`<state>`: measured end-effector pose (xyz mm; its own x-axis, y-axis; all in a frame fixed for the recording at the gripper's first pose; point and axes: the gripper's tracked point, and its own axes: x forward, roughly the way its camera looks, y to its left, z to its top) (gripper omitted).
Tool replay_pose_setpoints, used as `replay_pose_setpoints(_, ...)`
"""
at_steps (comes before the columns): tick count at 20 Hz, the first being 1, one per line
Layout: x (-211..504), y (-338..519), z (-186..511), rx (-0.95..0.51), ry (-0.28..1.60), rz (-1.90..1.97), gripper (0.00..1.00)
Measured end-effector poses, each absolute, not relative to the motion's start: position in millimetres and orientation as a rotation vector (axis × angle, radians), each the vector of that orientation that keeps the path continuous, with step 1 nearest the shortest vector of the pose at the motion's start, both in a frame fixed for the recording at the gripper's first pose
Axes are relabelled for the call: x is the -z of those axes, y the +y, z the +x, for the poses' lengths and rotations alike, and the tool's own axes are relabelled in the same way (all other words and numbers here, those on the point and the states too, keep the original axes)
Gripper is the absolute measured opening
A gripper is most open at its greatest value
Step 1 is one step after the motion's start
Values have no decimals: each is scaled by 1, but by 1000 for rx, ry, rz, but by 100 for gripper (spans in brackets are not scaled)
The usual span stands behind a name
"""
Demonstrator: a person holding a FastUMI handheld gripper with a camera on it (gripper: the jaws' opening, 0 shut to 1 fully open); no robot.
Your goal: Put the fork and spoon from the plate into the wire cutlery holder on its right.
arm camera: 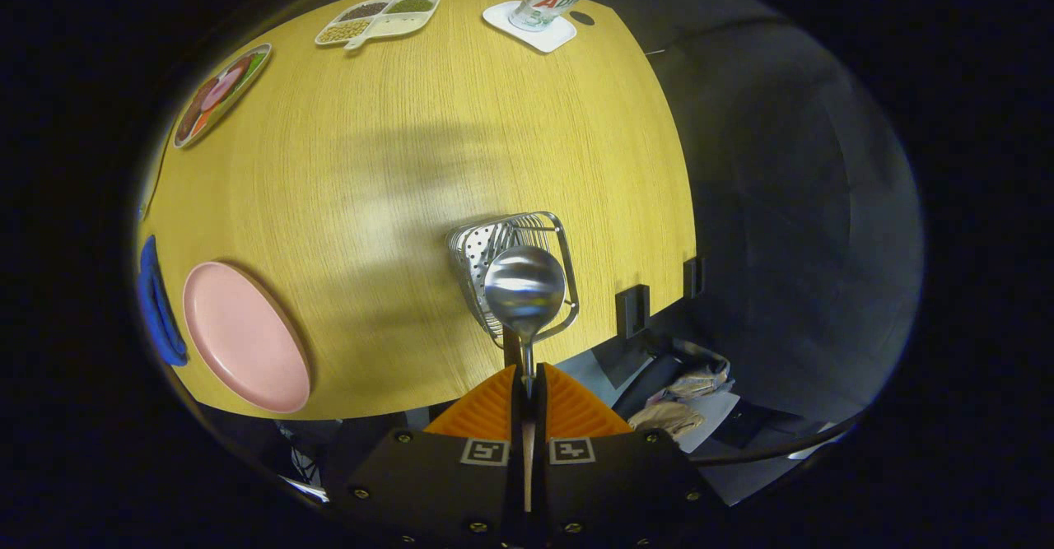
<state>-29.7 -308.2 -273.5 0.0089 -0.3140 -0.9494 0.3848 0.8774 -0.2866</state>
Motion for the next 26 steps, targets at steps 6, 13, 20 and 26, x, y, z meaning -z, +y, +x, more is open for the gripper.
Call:
replay_pose_setpoints(6, 285, -316, -27, 499, 1515, 67, 4)
replay_pose_setpoints(13, 293, -322, -25, 455, 1576, 57, 4)
replay_pose_setpoints(20, 293, -319, -23, 429, 1583, 64, 9)
replay_pose_setpoints(26, 292, -317, -20, 411, 1561, 59, 10)
